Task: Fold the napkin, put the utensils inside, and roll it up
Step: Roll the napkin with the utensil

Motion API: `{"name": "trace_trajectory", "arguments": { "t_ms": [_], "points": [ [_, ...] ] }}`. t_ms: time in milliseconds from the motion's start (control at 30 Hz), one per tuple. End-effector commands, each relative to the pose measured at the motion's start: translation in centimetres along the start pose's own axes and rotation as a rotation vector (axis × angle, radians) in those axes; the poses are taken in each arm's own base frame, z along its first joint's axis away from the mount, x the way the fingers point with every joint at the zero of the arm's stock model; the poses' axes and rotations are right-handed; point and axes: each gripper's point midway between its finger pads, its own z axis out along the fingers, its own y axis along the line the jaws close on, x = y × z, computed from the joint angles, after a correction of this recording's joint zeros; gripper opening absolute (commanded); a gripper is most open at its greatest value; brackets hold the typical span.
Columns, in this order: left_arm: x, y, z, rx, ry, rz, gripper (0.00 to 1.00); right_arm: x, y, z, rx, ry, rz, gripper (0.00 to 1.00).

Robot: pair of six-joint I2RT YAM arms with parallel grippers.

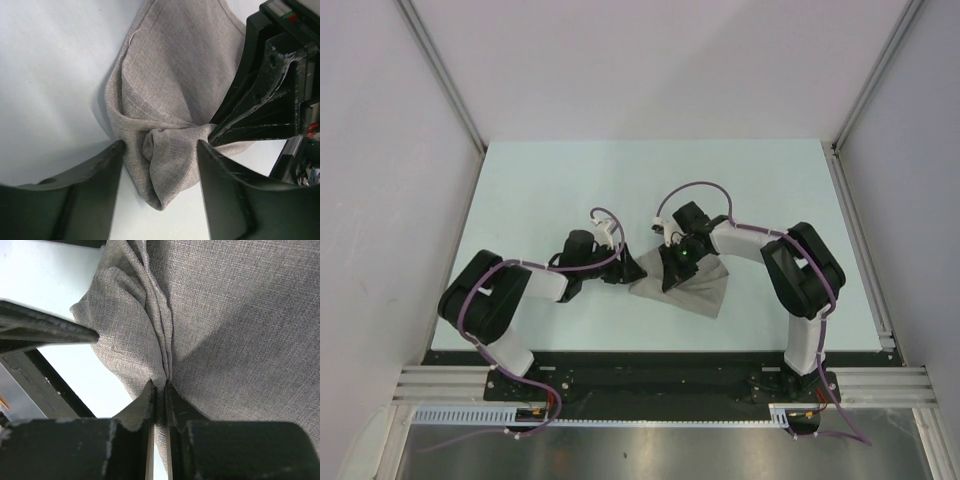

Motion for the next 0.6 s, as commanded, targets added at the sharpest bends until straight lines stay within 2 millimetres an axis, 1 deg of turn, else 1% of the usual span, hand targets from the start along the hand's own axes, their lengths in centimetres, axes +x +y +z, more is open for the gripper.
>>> {"name": "trace_trajectory", "arguments": {
  "t_ms": [0,167,333,367,433,467,500,533,567],
  "points": [
    [0.8,-0.4,0.0,0.042,0.023,-0.022,0.6,-2.0,-0.9,1.5,0.026,-0.049,-0.05,0.05],
    [1.2,-0.5,0.0,0.05,0.036,-0.026,0.45,-2.7,-0.9,1.8,0.018,-0.057,-0.049,0.06],
    [1.9,-0.6,-0.2,0.068,0.051,-0.045,0.35,-3.0,-0.8,1.9,0.012,-0.063,-0.051,0.06],
    [1.9,-0.6,-0.2,0.066,0.048,-0.045,0.3,-3.1,-0.9,1.9,0.012,-0.068,-0.048,0.06],
    [1.9,-0.5,-0.2,0.057,0.045,-0.049,0.24,-3.2,-0.7,1.8,0.006,-0.071,-0.047,0.08],
    [2.1,-0.1,-0.3,0.04,0.053,-0.058,0.14,-3.4,-0.4,1.6,0.002,-0.077,-0.048,0.1],
    [2.0,0.3,-0.2,0.019,0.048,-0.063,0.09,-3.4,-0.2,1.4,0.001,-0.081,-0.05,0.14],
    [1.8,0.5,-0.1,0.009,0.045,-0.068,0.04,-3.4,-0.1,1.1,0.005,-0.084,-0.05,0.26],
    [1.7,1.1,-0.3,-0.008,0.042,-0.084,0.0,-3.5,0.3,0.3,0.009,-0.097,-0.056,0.32]
  ]
}}
